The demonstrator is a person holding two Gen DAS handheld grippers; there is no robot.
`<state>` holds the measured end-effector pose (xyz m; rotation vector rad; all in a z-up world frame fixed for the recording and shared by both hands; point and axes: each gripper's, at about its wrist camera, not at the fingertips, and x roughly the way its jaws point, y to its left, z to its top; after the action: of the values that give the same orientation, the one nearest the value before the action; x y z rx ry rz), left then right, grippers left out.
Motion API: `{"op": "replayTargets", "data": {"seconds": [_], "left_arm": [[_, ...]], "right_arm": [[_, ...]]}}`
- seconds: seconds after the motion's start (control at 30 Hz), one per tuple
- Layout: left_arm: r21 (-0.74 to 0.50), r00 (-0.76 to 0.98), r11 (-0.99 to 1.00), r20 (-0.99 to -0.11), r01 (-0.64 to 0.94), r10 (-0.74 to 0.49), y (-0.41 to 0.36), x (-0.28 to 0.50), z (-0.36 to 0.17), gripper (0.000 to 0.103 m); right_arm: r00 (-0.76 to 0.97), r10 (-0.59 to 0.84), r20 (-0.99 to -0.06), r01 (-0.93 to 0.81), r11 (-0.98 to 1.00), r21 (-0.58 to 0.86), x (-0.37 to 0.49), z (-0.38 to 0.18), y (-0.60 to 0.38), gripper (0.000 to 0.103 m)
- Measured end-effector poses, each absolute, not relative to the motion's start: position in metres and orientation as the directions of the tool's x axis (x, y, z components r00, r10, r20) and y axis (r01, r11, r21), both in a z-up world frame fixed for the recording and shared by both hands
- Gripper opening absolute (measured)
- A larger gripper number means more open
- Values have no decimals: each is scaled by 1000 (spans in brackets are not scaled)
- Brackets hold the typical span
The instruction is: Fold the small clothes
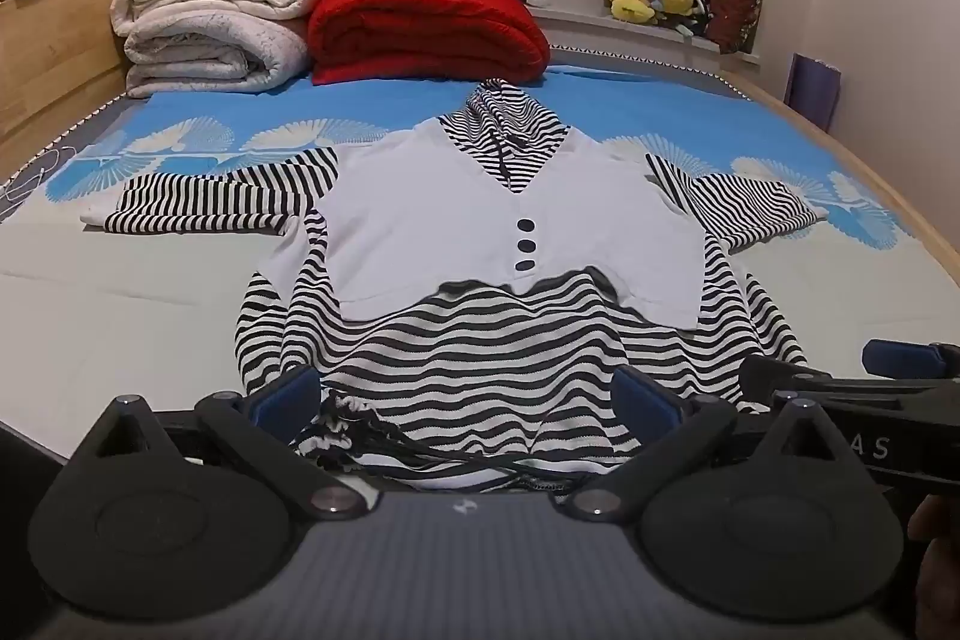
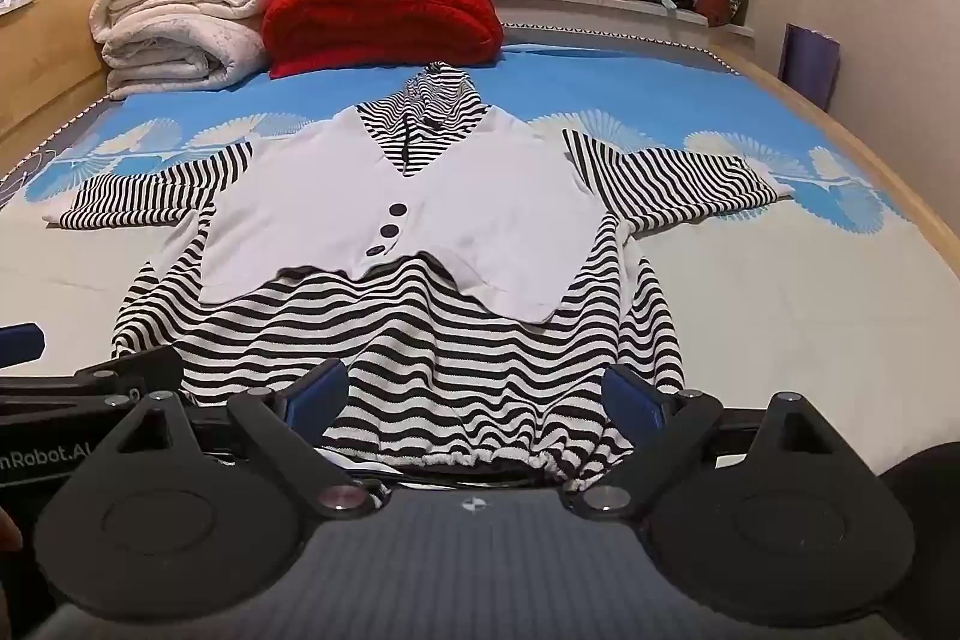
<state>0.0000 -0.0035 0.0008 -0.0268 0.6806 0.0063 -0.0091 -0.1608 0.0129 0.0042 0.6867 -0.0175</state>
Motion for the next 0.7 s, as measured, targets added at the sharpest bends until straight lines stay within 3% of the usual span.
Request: {"op": "replayTargets", "data": {"seconds": [0.7], "left_arm": [[-23,777,1000,-630,-15,-3,-4,0,1,103]], "right_arm": [[772,-15,-635,18,1000,-1,-9,13,-159,92]]}}
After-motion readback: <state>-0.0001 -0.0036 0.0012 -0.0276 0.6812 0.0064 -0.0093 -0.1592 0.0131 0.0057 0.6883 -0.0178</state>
